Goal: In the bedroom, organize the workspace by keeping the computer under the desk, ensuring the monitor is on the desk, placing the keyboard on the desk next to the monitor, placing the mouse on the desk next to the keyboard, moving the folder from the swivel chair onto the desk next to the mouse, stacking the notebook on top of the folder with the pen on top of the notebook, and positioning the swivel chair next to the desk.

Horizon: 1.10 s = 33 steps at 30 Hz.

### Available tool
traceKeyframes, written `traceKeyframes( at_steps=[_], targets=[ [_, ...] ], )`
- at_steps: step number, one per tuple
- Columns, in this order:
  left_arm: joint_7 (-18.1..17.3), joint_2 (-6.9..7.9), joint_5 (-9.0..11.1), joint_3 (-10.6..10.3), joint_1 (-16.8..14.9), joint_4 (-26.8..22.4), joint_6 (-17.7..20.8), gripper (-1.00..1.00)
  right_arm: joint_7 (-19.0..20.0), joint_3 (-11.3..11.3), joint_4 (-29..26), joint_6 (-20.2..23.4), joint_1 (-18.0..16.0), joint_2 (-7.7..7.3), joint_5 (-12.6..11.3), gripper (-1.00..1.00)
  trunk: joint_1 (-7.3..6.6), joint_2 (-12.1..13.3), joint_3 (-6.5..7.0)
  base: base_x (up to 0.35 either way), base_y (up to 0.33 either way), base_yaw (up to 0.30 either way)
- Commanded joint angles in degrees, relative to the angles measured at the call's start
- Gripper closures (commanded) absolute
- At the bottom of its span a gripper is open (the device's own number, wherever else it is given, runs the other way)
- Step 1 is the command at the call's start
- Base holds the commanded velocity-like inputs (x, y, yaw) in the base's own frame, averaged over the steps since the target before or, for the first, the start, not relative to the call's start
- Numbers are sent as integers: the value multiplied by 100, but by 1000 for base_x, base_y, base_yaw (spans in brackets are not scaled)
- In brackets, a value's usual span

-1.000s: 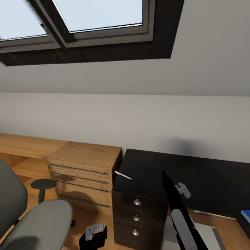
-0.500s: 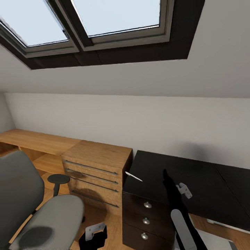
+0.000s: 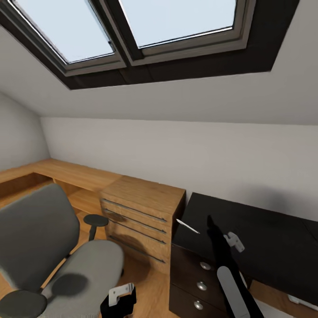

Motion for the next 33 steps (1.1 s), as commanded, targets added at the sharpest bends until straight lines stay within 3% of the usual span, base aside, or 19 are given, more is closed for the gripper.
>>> traceKeyframes(
  at_steps=[1,12,21,33],
  targets=[
    [23,4,40,-30,-13,-7,-34,-100,-9,0,-6,-16,-3,3,5,-100,0,-5,-12,0,0,261],
    [25,3,5,-186,-13,-8,-40,-100,9,43,-6,-18,-3,-3,168,-100,0,-5,-64,0,0,252],
    [31,3,-11,-232,-13,-13,-35,-100,7,265,-25,-20,-3,-21,372,-100,-197,356,49,0,0,228],
    [25,35,0,-215,-13,-217,69,-100,-19,227,-220,44,-3,-58,380,-100,-461,837,251,0,0,41]
  ],
)
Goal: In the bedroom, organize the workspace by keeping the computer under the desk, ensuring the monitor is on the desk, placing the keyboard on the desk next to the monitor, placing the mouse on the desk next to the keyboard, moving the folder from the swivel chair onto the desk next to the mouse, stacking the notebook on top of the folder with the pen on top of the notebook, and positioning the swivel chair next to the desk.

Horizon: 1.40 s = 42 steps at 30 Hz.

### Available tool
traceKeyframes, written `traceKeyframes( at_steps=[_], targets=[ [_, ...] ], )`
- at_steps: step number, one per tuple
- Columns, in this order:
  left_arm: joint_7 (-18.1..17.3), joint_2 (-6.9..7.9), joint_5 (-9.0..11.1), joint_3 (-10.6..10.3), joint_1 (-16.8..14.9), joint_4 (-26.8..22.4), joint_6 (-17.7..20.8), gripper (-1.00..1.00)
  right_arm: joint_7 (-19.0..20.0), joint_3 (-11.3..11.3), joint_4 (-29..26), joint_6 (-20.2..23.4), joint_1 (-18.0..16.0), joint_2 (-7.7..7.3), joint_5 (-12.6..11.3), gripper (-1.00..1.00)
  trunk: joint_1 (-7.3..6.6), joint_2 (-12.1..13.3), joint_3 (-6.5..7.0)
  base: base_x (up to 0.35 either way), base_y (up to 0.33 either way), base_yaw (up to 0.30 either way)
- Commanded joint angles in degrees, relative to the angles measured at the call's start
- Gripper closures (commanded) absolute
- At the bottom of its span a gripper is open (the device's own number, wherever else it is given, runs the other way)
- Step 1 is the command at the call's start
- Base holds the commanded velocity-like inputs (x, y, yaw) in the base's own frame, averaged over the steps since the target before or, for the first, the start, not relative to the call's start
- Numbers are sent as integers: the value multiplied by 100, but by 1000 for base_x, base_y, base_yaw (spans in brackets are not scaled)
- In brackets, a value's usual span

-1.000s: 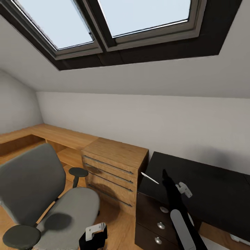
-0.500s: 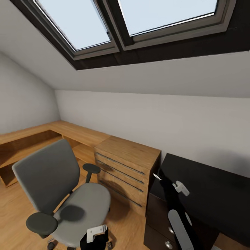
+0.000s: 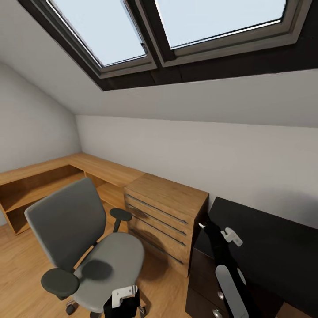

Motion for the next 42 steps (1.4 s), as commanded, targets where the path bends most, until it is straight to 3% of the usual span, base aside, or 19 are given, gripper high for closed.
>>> traceKeyframes(
  at_steps=[1,6,7,12,13,15,16,19,20,23,24,26,30,33,41,42],
  targets=[
    [22,13,48,-20,-11,-88,8,-100,-24,8,-6,-12,-4,-7,-42,-100,-22,36,11,0,0,3],
    [71,121,44,7,-11,-747,608,-100,-136,5,-21,249,-4,-112,-27,-100,-132,236,100,0,0,1],
    [283,330,38,45,-11,-1463,1146,-100,-587,9,-211,964,-21,-228,-20,-100,-153,276,118,0,0,0],
    [513,421,62,187,-11,-1835,1443,-100,-1349,10,-479,2022,-151,-274,29,-100,-263,477,208,0,0,0],
    [596,401,82,685,-11,-1970,2033,-100,-2256,12,-561,2731,-648,-291,69,-100,-285,517,226,0,0,0],
    [611,324,84,938,-11,-2003,2349,-100,-2577,15,-575,2860,-840,-296,83,-100,-329,597,262,0,0,0],
    [620,101,63,1528,-11,-2138,3082,-100,-3008,9,-588,2985,-1052,-301,131,-100,-351,637,280,0,0,0],
    [624,-28,58,2027,-11,-2288,3645,-100,-3179,1,-590,3025,-1124,-303,171,-100,-417,758,333,0,0,0],
    [623,-100,54,2283,-11,-2395,3962,-100,-3261,-6,-590,3040,-1151,-305,188,-100,-439,798,351,0,0,0],
    [625,-179,53,2520,-11,-2523,4277,-100,-3398,-71,-588,3057,-1175,-327,198,-100,-505,918,405,0,0,0],
    [626,-209,56,2613,-11,-2573,4396,-100,-3495,-184,-577,3082,-1183,-372,199,-100,-527,958,423,0,0,0],
    [622,-239,80,2702,-11,-2597,4491,-100,-3595,-365,-535,3164,-1189,-481,196,-100,-571,1038,459,0,0,0],
    [634,-276,57,2752,-11,-2458,4522,-100,-3648,-412,-435,3670,-1190,-678,209,-100,-659,1199,531,0,0,0],
    [665,-289,63,2764,-11,-2322,4281,-100,-3658,-131,-201,3971,-1190,-765,396,-100,-725,1319,585,0,0,0],
    [713,-287,9,2729,-11,-2087,3364,-100,-3661,330,17,4180,-1186,-962,1120,-100,-900,1640,728,0,0,0],
    [736,-286,-18,2727,-11,-2076,3309,-100,-3661,467,-34,4214,-1169,-975,1202,-100,-922,1680,746,0,0,0]
  ],
)
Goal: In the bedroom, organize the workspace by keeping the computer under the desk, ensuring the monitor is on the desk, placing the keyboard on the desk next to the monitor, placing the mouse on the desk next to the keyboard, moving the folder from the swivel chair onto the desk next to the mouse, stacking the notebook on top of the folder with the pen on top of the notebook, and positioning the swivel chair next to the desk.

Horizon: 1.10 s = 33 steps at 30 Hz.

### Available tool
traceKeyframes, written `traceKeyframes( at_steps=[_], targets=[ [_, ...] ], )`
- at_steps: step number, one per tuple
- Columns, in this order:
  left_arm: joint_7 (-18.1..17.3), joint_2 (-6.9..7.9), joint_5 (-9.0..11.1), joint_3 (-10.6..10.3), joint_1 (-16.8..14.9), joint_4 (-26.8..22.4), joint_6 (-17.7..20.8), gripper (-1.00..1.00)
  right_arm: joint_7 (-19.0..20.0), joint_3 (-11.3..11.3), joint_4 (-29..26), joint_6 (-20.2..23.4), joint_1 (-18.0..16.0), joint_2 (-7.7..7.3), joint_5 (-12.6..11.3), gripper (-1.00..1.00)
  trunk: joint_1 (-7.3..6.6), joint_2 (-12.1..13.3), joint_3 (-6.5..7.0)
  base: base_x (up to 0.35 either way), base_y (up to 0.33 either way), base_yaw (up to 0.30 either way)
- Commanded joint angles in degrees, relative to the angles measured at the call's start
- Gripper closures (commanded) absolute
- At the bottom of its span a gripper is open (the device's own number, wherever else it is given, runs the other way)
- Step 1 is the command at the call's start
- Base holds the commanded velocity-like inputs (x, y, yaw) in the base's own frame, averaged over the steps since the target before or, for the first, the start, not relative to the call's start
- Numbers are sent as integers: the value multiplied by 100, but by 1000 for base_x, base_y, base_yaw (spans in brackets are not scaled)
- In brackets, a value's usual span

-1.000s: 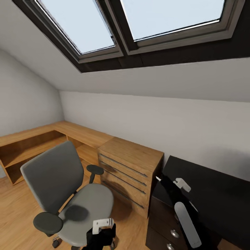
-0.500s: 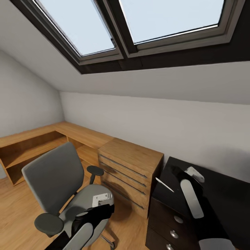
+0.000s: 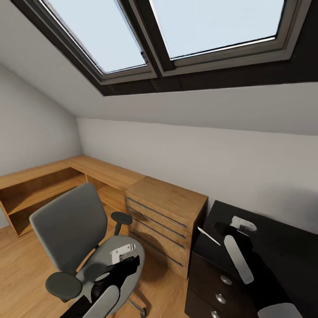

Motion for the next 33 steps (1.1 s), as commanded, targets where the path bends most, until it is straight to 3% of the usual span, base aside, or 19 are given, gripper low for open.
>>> traceKeyframes(
  at_steps=[1,2,7,23,33],
  targets=[
    [202,0,-108,-39,-8,12,-94,-100,-49,220,-52,40,19,-18,13,-100,-20,33,8,0,0,0],
    [544,-9,-331,-179,-8,25,-178,-100,-45,659,-95,53,49,-42,68,-100,-42,73,26,0,0,0],
    [848,-8,-529,-392,-8,34,-252,-100,-47,961,-113,54,64,-58,88,-100,-152,274,116,0,0,0],
    [949,-25,-560,-671,-8,161,-636,-100,-67,1076,-109,84,70,-58,122,-100,-174,314,132,11,0,4],
    [949,-29,-571,-685,-8,182,-643,-100,-76,1070,-110,79,70,-55,146,-100,-174,314,71,269,0,121]
  ],
)
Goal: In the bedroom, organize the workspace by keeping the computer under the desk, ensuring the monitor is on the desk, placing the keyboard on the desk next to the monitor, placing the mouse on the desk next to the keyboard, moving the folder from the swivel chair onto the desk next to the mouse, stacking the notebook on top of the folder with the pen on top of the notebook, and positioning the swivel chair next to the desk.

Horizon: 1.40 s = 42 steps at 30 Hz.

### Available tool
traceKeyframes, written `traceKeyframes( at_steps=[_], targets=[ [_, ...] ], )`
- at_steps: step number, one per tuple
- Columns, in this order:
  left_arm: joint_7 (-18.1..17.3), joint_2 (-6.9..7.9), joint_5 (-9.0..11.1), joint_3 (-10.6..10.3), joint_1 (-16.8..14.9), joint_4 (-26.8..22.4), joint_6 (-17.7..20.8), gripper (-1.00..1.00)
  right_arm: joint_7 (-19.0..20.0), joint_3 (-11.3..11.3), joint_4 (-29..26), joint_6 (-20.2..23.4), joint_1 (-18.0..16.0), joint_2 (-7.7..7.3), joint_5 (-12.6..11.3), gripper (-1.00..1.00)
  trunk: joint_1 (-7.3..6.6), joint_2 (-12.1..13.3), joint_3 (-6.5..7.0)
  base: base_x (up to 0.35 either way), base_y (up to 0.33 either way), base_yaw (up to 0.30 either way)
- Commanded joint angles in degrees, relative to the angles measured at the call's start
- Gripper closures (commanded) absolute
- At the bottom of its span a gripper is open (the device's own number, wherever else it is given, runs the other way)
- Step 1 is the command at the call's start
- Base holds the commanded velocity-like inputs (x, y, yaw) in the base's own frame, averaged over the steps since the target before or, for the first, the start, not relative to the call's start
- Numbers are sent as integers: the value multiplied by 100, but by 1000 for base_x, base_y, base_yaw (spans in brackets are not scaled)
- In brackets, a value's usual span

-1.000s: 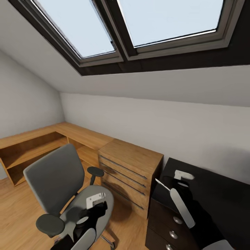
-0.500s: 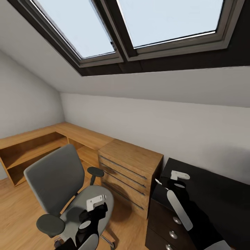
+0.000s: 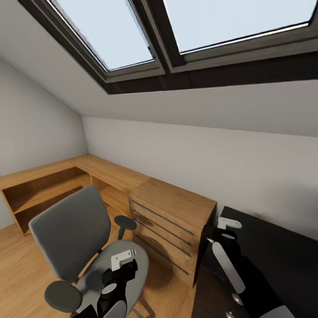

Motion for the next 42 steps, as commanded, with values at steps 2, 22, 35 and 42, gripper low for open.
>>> traceKeyframes(
  at_steps=[2,22,35,42],
  targets=[
    [36,2,9,-15,-10,-7,39,-100,-53,11,-6,16,-7,-13,-43,-100,5,-9,-26,317,0,122],
    [39,7,-8,-298,-10,-13,34,-100,464,24,756,13,-9,-329,736,-100,5,-9,-91,251,0,47],
    [36,8,-20,-358,-10,-69,-114,-100,1717,-21,2273,-31,-242,-898,910,-100,5,-9,-92,10,0,0],
    [44,8,-20,-359,-10,-128,-119,-100,1772,-21,2483,-25,-330,-1025,911,-100,5,-9,-92,0,0,0]
  ],
)
